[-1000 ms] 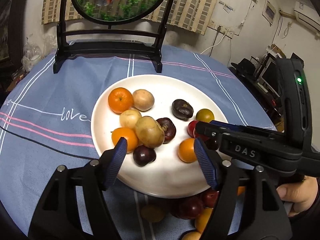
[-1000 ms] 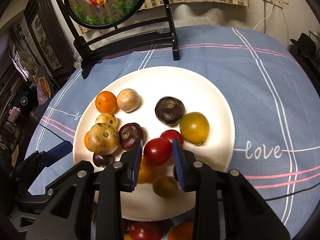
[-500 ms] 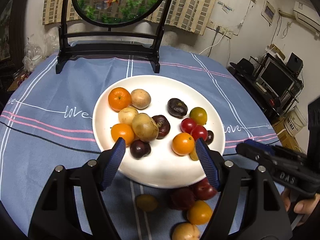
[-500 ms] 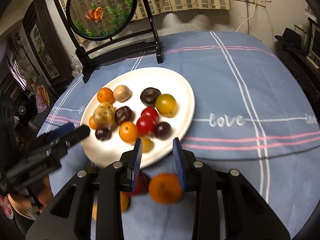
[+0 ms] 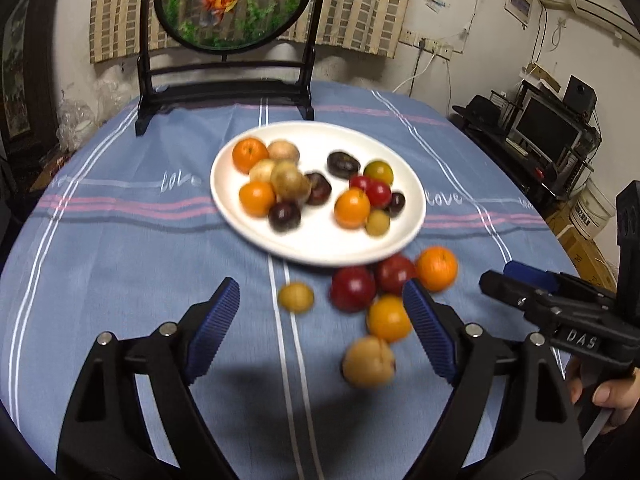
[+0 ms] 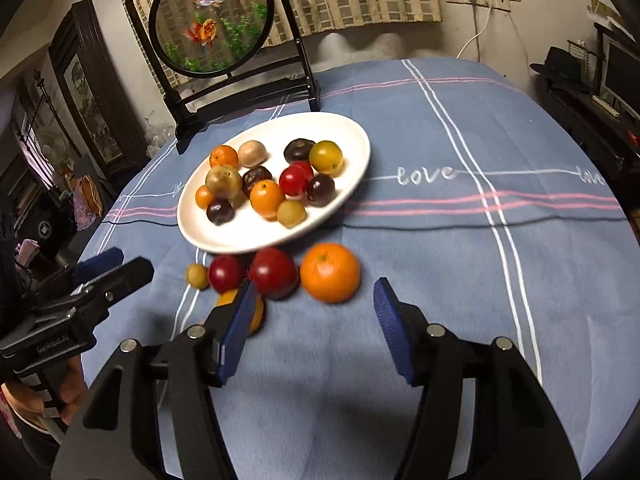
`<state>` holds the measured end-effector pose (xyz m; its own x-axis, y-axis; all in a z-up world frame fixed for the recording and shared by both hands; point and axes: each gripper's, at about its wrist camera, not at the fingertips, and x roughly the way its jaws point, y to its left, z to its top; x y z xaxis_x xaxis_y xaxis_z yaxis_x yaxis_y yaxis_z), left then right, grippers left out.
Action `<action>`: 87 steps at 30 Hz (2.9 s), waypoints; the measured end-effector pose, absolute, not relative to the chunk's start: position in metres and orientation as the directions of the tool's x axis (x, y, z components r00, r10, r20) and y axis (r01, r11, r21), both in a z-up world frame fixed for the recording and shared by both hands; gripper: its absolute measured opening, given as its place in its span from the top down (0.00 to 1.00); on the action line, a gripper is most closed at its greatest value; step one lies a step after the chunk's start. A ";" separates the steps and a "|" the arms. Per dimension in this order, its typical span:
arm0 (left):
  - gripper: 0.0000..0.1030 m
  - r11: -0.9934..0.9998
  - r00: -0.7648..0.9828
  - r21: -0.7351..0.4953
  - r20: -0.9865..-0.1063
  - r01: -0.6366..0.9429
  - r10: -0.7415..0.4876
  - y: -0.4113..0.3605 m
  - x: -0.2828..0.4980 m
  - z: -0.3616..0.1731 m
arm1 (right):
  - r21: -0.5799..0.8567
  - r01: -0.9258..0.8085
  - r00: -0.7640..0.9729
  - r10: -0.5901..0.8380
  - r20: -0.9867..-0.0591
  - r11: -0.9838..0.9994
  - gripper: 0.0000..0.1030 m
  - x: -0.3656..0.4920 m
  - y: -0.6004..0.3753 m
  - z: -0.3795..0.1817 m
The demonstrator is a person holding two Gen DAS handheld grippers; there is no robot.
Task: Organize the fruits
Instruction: 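Withdraw both open tools from the plate toward the fruit pile, then grasp the pale potato with the left tool while the right tool grasps a yellow-orange fruit, then place the potato on the plate with the left tool while the right tool places its fruit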
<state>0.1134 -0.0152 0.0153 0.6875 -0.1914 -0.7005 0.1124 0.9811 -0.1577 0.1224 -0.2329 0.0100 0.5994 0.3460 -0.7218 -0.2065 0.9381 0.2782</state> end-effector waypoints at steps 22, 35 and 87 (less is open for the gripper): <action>0.17 0.978 0.601 -0.114 -0.775 0.172 -0.196 -0.045 0.082 -0.026 | 0.304 -0.183 0.581 0.352 -0.733 0.935 0.38 0.076 -0.255 -0.018; 0.47 0.977 0.547 -0.061 -0.821 0.203 -0.165 -0.069 0.104 -0.051 | 0.316 -0.169 0.569 0.354 -0.742 0.934 0.38 0.078 -0.260 -0.025; 0.61 0.989 0.613 -0.061 -0.780 0.133 -0.130 -0.001 0.097 -0.022 | 0.200 -0.293 0.565 0.338 -0.753 0.935 0.62 0.113 -0.198 -0.010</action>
<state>0.0973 -0.0010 -0.0221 0.6127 -0.1305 -0.7795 0.1327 0.9893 -0.0613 0.1126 -0.1977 -0.0104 0.5650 0.3379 -0.7527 -0.2927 0.9350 0.2000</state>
